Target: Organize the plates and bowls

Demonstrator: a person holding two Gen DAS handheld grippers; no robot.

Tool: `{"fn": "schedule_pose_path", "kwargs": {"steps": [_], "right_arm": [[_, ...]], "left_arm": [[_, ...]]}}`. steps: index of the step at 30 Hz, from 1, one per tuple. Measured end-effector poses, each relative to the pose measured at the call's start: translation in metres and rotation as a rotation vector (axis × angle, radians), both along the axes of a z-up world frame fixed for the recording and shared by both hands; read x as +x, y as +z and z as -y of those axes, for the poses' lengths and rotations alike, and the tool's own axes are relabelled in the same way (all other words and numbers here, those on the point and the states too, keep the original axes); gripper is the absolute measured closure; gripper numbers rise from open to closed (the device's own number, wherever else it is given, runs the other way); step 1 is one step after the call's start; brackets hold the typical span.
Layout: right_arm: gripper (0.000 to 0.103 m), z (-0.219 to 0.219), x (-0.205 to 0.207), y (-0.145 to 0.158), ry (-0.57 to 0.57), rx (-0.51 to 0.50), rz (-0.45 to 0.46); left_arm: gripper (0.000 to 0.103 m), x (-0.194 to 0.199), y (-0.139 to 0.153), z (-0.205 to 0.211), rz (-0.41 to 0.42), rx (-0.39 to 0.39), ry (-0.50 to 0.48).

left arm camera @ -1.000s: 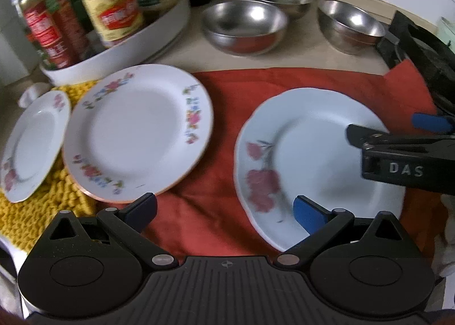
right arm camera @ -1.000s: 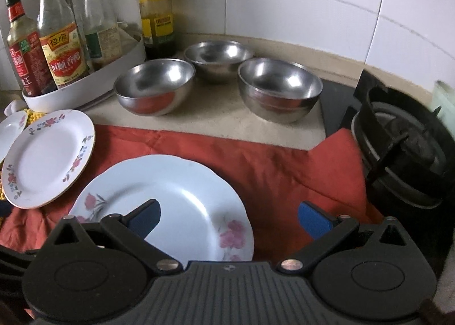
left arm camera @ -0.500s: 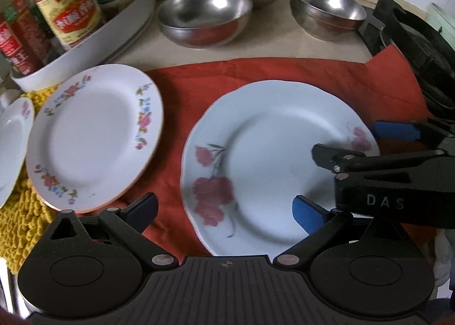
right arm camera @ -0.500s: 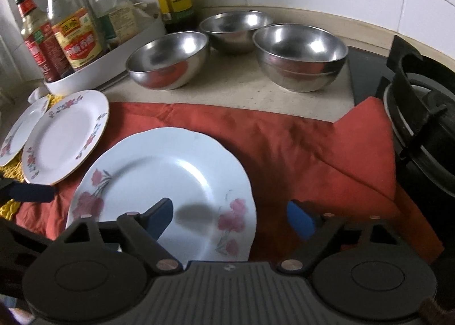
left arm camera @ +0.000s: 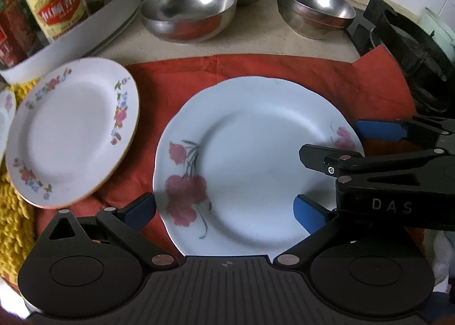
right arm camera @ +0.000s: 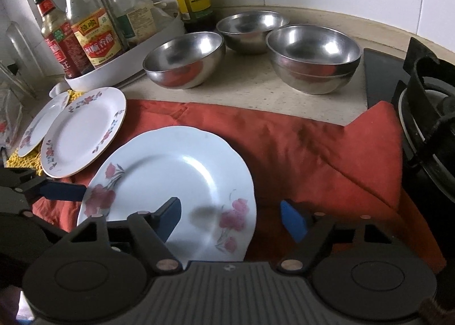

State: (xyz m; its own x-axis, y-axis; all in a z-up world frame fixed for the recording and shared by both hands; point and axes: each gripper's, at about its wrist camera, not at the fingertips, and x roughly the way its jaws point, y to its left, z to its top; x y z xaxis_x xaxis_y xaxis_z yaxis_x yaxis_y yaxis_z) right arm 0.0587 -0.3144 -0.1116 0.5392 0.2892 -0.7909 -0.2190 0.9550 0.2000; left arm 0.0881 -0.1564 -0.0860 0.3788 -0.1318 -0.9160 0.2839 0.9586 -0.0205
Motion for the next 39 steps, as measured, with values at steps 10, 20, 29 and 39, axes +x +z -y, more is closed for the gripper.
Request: {"fn": "schedule_pose_path", "kwargs": {"steps": [10,20,29,39], "right_arm": [[0.045,-0.001,-0.007,0.001,0.085,0.041,-0.01],[0.046,-0.001,-0.008,0.006,0.014,0.086,-0.04],[0.046,-0.021,0.001,0.006,0.072,0.093,-0.053],[0.047,-0.034,0.026,0.026,0.108,0.061,0.036]], "left_arm": [[0.0,0.0,0.001,-0.002,-0.021,-0.036,-0.046],[0.003,-0.001,0.012,-0.019,-0.042,-0.072,-0.007],[0.006,-0.005,0.011,-0.041,-0.024,-0.097,0.052],[0.001,0.002,0.029,-0.104,0.062,-0.085,0.265]]}}
